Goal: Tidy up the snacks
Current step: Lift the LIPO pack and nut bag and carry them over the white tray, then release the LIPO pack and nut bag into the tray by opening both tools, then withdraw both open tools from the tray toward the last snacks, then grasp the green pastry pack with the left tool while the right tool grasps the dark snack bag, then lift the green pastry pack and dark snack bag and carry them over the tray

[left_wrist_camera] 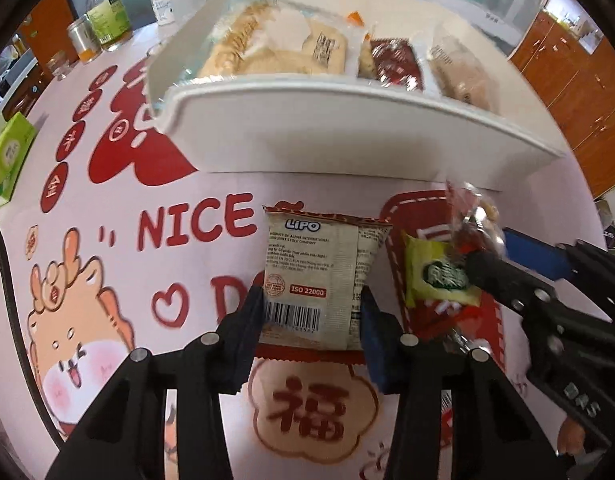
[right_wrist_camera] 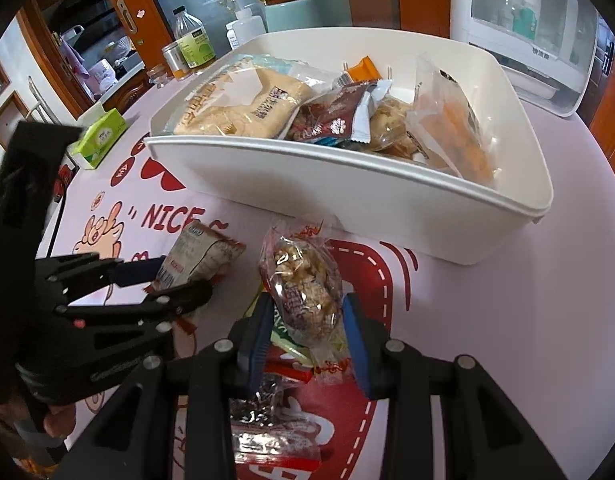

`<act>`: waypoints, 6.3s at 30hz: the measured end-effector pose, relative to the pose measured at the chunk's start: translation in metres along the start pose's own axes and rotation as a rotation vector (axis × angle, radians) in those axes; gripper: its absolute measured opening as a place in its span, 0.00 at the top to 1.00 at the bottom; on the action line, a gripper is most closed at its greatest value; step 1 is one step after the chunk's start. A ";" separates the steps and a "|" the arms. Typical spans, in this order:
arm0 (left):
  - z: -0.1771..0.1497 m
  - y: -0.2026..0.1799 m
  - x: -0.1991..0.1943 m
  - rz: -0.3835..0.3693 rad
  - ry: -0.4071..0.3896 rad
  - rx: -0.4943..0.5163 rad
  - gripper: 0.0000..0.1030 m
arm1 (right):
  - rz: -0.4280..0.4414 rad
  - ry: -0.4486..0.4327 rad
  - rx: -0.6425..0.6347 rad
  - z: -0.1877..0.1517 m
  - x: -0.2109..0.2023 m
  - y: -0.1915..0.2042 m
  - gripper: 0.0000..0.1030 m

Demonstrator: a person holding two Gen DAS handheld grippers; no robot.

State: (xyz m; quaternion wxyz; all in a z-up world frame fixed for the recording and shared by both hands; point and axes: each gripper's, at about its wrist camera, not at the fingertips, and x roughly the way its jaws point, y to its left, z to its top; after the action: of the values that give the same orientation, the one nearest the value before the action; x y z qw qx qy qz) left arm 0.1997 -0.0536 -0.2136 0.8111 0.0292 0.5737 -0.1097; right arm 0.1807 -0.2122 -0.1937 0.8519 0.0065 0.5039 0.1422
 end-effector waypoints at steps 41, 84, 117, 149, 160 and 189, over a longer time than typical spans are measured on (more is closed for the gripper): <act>0.188 -0.026 -0.176 0.141 -0.488 0.133 0.57 | -0.025 -0.442 0.153 0.176 -0.169 -0.027 0.64; 0.107 -0.022 -0.145 0.134 -0.380 0.178 0.03 | -0.038 -0.256 0.169 0.113 -0.121 -0.020 0.49; -0.018 0.007 -0.046 0.117 -0.143 0.166 0.03 | -0.097 0.039 0.106 -0.073 0.000 0.040 0.47; 0.041 -0.068 0.041 0.075 -0.038 0.222 0.04 | -0.049 0.001 0.323 -0.085 -0.022 -0.072 0.92; 0.036 -0.086 0.053 0.012 -0.016 0.306 0.61 | -0.028 -0.008 0.335 -0.080 -0.020 -0.081 0.92; 0.001 -0.025 -0.053 -0.059 -0.133 0.150 0.62 | -0.157 -0.012 0.161 -0.042 -0.018 -0.072 0.38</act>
State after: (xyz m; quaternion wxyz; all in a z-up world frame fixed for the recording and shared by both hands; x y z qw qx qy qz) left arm 0.1787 -0.0706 -0.1611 0.8394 0.0655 0.5094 -0.1777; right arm 0.1534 -0.2910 -0.2103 0.8601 0.0360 0.5077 0.0341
